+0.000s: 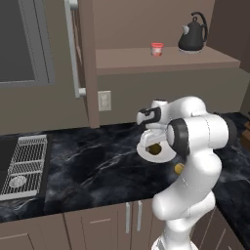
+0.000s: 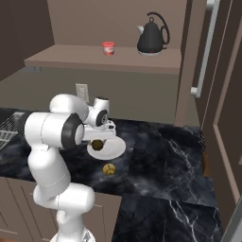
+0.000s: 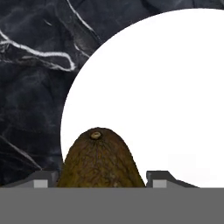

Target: Pick the avocado and bread from the counter and place them on the plate. Then pick the jam from the cabinet and place it next to the plate. Lastly close the cabinet door.

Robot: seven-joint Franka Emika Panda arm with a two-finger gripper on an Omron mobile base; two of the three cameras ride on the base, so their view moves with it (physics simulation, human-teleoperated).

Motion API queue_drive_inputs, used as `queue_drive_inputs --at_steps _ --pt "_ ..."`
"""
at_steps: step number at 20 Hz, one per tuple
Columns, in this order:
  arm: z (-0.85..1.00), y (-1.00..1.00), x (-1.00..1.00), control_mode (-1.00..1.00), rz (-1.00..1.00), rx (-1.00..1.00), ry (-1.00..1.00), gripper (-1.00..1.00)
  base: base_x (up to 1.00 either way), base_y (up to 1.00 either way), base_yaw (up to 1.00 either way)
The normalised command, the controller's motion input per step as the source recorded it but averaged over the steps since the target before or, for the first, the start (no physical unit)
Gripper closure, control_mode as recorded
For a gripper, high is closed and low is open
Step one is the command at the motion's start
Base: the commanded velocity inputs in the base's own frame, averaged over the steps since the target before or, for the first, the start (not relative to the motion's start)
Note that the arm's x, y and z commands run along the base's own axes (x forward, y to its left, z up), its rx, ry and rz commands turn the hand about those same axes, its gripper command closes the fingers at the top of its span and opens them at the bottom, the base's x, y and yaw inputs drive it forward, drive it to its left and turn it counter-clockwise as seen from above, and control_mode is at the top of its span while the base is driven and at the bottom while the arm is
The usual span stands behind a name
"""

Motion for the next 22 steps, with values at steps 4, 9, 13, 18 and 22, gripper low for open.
queue_drive_inputs --at_steps 4,9,13,18,22 --pt "-0.19 -0.06 0.13 -1.00 0.00 0.00 0.06 1.00 0.00 0.00 0.00" --pt "-0.17 -0.04 0.11 -1.00 0.00 0.00 0.07 1.00 0.00 0.00 0.00" --pt "-0.17 -0.01 0.11 -1.00 0.00 0.00 0.06 1.00 0.00 0.00 0.00" --pt "-0.12 0.00 0.10 -1.00 0.00 0.00 0.06 -1.00 0.00 0.00 0.00" --pt "0.00 -0.06 0.02 -1.00 0.00 0.00 0.02 -1.00 0.00 0.00 0.00"
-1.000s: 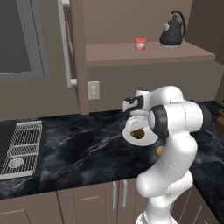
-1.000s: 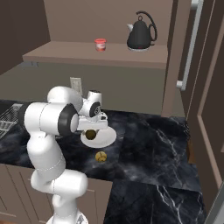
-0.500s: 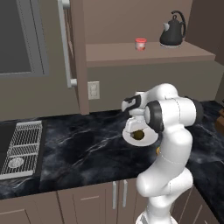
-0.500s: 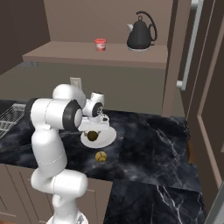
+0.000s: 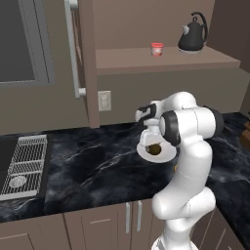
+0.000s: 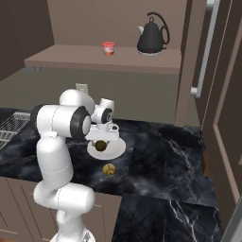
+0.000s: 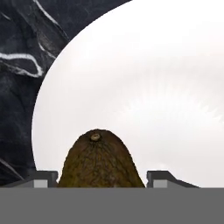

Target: Pick the avocado and bread from the counter and place them on the plate. Then pick the jam from the cabinet and place it next to the plate. Lastly close the cabinet door.

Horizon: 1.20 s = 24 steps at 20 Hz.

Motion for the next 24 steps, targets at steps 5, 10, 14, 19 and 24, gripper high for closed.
queue_drive_inputs --at_steps 5,10,14,19,24 --pt "0.03 -0.03 0.00 -1.00 0.00 0.04 0.00 -1.00 0.00 0.00 0.00" --pt "0.20 0.00 0.00 -1.00 0.00 0.06 0.00 -1.00 0.00 0.00 0.00" --pt "0.27 0.00 -0.03 -1.00 0.00 0.03 0.00 -1.00 0.00 0.00 0.00" --pt "0.39 0.00 -0.20 -1.00 0.00 0.04 -0.01 -1.00 0.00 0.00 0.00" --pt "0.39 -0.06 -0.44 -1.00 0.00 0.02 -0.05 -1.00 0.00 0.00 0.00"
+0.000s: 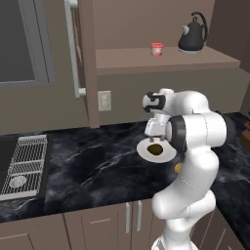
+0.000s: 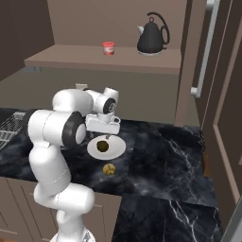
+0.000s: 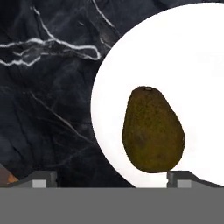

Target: Pick the avocado and bread from the counter and place them on the plate. Then pick the jam from the cabinet and place it next to the plate. Lastly close the cabinet door.

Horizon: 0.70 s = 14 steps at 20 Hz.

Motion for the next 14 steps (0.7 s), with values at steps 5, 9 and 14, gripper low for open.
queue_drive_inputs --at_steps 5,9,14 --pt "0.04 -0.28 -0.56 -1.00 0.00 0.00 -0.03 -1.00 0.00 0.00 0.00" --pt "0.01 -0.30 -0.52 -1.00 0.00 0.00 -0.02 -1.00 0.00 0.00 0.00" --pt "0.00 -0.11 -0.36 -1.00 0.01 0.00 -0.03 -1.00 0.00 0.00 0.00"
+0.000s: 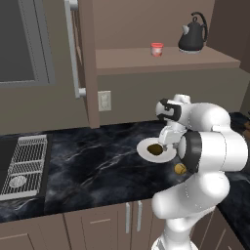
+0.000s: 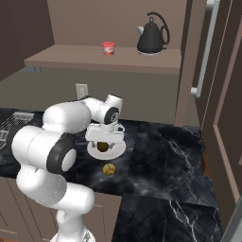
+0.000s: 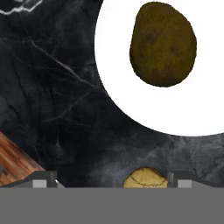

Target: Pick the avocado and bread from the counter and place them on the plate. Then pick the jam from the cabinet and place it next to the plate. Lastly close the cabinet door.

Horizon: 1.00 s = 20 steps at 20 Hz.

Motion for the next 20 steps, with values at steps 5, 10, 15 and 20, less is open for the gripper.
queue_drive_inputs --at_steps 5,10,15,20 --pt "0.00 -0.03 -0.23 -1.00 0.04 0.00 0.00 -1.00 0.00 0.00 0.00" --pt "0.00 -0.12 -0.10 -1.00 0.06 0.00 -0.01 -1.00 0.00 0.00 0.00" --pt "-0.04 -0.11 -0.03 -1.00 0.06 -0.02 0.00 -1.00 0.00 0.00 0.00" --pt "-0.13 -0.15 0.00 -1.00 0.07 -0.02 0.00 -1.00 0.00 0.00 0.00"
